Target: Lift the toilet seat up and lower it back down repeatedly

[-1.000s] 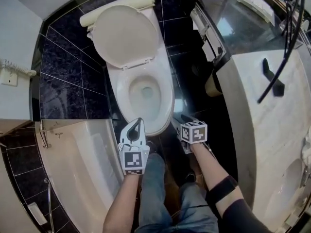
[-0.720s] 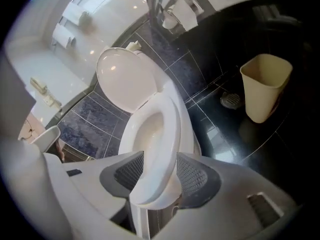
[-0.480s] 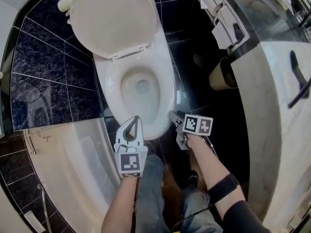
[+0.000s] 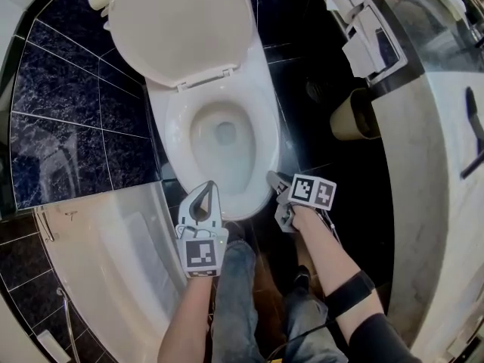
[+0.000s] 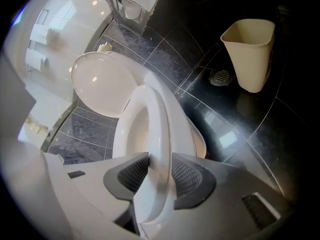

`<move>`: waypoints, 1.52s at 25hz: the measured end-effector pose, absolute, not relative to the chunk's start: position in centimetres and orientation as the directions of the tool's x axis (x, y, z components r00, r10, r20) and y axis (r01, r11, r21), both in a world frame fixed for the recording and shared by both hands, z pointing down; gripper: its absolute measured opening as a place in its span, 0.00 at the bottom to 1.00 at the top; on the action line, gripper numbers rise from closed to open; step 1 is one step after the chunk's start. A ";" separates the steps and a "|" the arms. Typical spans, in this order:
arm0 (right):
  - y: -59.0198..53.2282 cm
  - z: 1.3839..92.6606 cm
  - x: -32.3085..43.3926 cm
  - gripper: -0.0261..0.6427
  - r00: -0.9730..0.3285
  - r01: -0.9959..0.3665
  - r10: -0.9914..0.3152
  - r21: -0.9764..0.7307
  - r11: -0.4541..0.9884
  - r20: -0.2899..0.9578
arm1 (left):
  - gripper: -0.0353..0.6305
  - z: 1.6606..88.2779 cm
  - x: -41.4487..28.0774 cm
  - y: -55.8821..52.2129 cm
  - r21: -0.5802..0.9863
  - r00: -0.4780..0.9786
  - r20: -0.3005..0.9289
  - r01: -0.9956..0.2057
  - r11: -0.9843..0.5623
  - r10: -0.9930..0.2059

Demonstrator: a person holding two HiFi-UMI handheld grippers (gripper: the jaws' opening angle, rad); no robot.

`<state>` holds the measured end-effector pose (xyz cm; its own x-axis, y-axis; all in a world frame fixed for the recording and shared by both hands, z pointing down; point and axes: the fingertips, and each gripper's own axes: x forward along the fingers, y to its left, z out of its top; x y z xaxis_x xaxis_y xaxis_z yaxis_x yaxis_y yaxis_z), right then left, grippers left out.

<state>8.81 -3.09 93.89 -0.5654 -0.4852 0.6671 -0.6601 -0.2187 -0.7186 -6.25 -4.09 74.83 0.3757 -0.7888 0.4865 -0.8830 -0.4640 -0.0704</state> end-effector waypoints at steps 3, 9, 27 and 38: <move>-3.1 93.7 8.6 0.25 -0.576 -0.647 -0.483 -0.729 -0.223 0.659 | 0.04 75.5 -6.8 -4.0 -0.066 0.371 0.493 -0.886 -0.459 -0.787; -3.1 93.7 8.7 0.24 -0.585 -0.640 -0.480 -0.736 -0.223 0.654 | 0.03 76.2 -6.7 -3.6 -0.050 0.371 0.500 -0.890 -0.454 -0.783; -3.4 87.8 8.9 0.23 -0.581 -0.626 -0.447 -0.725 -0.287 0.680 | 0.04 73.7 -6.9 -2.5 -0.037 0.379 0.525 -0.884 -0.465 -0.762; -5.2 81.9 8.8 0.24 -0.578 -0.616 -0.454 -0.728 -0.301 0.678 | 0.03 76.4 -11.8 6.5 0.025 0.310 0.666 -0.918 -0.396 -0.678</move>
